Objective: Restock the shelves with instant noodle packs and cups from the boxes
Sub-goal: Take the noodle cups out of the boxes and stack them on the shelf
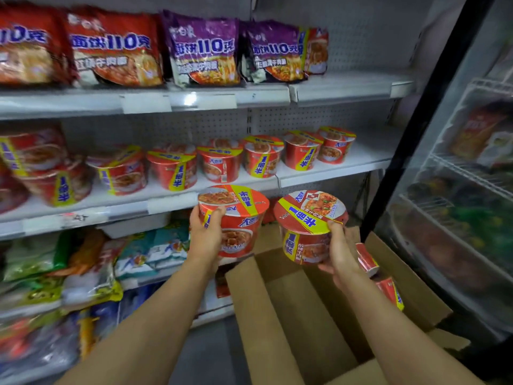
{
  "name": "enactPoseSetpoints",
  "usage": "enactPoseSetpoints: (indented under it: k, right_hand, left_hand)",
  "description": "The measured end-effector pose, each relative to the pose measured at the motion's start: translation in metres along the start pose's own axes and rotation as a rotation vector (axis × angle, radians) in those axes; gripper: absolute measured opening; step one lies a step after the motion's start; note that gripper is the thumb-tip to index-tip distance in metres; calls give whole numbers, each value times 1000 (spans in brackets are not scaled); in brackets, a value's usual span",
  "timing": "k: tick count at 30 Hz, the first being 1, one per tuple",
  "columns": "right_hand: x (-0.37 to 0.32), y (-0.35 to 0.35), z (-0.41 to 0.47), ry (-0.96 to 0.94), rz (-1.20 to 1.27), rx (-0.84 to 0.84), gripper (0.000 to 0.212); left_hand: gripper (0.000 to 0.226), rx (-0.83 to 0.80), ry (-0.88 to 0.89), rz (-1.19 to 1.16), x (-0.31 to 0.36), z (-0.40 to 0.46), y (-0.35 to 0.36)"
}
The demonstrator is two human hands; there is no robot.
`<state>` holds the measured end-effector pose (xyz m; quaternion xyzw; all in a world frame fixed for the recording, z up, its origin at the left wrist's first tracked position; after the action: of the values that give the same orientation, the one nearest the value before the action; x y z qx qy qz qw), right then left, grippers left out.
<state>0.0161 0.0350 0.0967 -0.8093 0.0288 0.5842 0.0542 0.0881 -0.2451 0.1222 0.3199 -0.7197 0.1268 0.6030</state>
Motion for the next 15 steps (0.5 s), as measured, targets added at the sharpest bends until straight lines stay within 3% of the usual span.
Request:
enactPoseSetpoints:
  k: [6, 13, 15]
  right_hand:
    - [-16, 63, -23, -7, -29, -100, 51]
    - [-28, 156, -39, -34, -60, -344, 67]
    - [-31, 179, -45, -35, -84, -403, 61]
  left_hand:
    - [57, 130, 29, -55, 35, -10, -75]
    - [57, 335, 88, -102, 65, -28, -148]
    - [56, 383, 91, -125, 69, -33, -166]
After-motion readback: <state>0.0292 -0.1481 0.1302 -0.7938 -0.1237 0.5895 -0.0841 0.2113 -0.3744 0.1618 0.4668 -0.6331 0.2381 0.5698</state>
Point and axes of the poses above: each hand's wrist, its own z-axis towards the middle knuckle, its own y-axis out of the palm, x = y × z, the point moved 8 cm from there along z, towards the middle knuckle, and after that the axes turned 1 degree about -x, right-handed, at the moved point
